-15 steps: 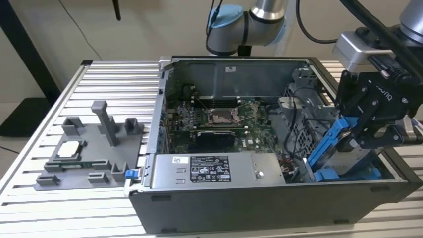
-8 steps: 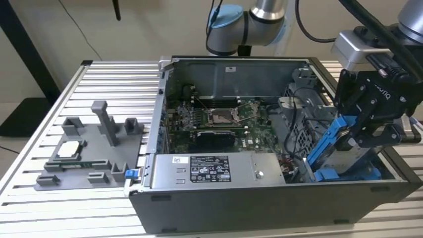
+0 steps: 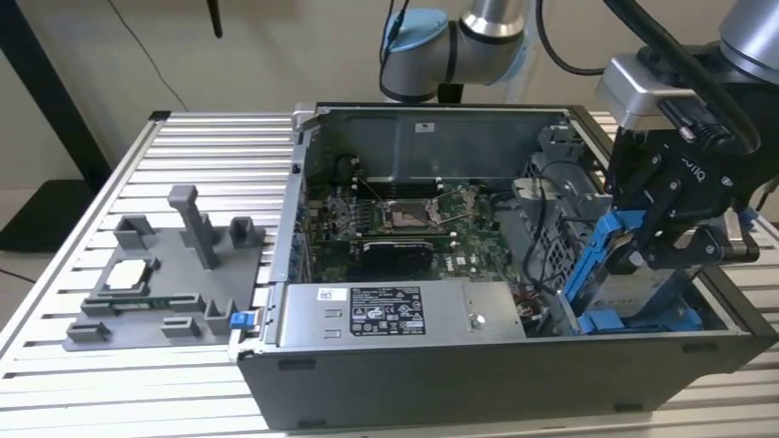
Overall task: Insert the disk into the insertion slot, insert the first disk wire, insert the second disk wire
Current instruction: 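Insert the disk into the insertion slot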
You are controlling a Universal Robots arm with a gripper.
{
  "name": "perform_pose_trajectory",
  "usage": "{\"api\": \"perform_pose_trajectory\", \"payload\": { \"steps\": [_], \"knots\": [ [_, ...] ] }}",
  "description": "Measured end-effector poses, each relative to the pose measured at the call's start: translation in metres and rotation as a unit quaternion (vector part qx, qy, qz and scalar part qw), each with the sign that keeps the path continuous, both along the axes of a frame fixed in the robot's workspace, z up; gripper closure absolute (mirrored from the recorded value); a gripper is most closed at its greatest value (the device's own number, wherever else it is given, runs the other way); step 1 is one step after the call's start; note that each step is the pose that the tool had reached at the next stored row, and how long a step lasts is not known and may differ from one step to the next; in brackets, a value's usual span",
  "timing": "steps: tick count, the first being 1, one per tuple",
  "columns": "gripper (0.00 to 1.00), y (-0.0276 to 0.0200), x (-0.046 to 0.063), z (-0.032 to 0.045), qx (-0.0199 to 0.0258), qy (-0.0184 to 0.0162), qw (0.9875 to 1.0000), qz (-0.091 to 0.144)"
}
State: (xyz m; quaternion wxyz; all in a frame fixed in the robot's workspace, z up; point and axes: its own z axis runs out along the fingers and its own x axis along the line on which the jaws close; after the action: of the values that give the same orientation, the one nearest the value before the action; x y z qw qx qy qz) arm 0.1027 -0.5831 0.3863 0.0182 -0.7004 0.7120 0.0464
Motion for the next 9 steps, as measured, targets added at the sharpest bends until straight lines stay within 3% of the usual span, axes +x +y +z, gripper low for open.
{"api": "perform_pose_trajectory", "payload": {
  "steps": [9],
  "knots": [
    [1.0, 0.0004, 0.0003, -0.0057, 0.0022, 0.0002, 1.0, 0.0]
  ]
}}
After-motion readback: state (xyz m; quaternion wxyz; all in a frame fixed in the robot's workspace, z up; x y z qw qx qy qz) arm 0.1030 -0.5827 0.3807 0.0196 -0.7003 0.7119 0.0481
